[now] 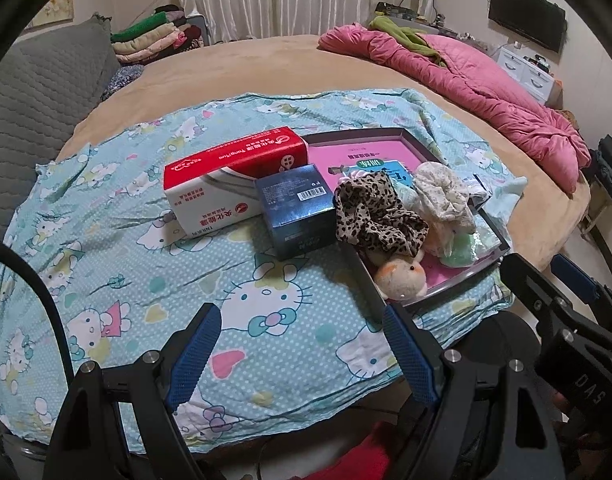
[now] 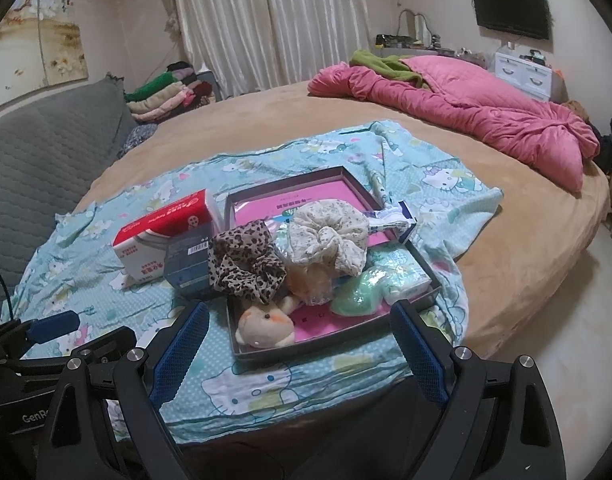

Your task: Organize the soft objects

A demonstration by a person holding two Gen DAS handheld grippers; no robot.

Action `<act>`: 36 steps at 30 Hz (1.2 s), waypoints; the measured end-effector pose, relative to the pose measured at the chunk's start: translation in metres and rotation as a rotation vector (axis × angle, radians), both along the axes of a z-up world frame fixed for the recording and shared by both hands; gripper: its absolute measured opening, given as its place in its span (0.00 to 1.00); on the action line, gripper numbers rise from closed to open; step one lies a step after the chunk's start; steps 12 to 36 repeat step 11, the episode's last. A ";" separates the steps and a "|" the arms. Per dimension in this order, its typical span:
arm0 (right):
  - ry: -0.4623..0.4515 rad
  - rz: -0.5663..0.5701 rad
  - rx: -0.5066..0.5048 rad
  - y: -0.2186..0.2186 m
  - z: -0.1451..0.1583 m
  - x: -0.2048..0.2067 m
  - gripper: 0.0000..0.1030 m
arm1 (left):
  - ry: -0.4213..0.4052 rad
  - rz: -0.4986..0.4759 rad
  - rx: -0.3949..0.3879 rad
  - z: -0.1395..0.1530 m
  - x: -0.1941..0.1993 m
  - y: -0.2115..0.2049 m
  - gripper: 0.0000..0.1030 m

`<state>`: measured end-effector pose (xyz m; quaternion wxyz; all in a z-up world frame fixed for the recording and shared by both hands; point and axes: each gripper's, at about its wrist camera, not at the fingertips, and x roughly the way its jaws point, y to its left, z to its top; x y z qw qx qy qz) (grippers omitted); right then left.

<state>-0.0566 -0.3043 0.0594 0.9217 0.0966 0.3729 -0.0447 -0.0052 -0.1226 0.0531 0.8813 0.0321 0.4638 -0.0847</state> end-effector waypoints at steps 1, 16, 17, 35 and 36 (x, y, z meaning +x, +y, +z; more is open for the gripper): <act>0.000 -0.003 0.003 -0.001 -0.001 0.000 0.90 | 0.001 0.000 -0.003 0.000 0.000 0.001 0.80; -0.003 -0.001 0.002 -0.001 0.000 0.000 0.90 | -0.013 0.000 0.013 0.004 -0.003 0.001 0.80; -0.003 -0.001 0.002 -0.001 0.000 0.000 0.90 | -0.013 0.000 0.013 0.004 -0.003 0.001 0.80; -0.003 -0.001 0.002 -0.001 0.000 0.000 0.90 | -0.013 0.000 0.013 0.004 -0.003 0.001 0.80; -0.003 -0.001 0.002 -0.001 0.000 0.000 0.90 | -0.013 0.000 0.013 0.004 -0.003 0.001 0.80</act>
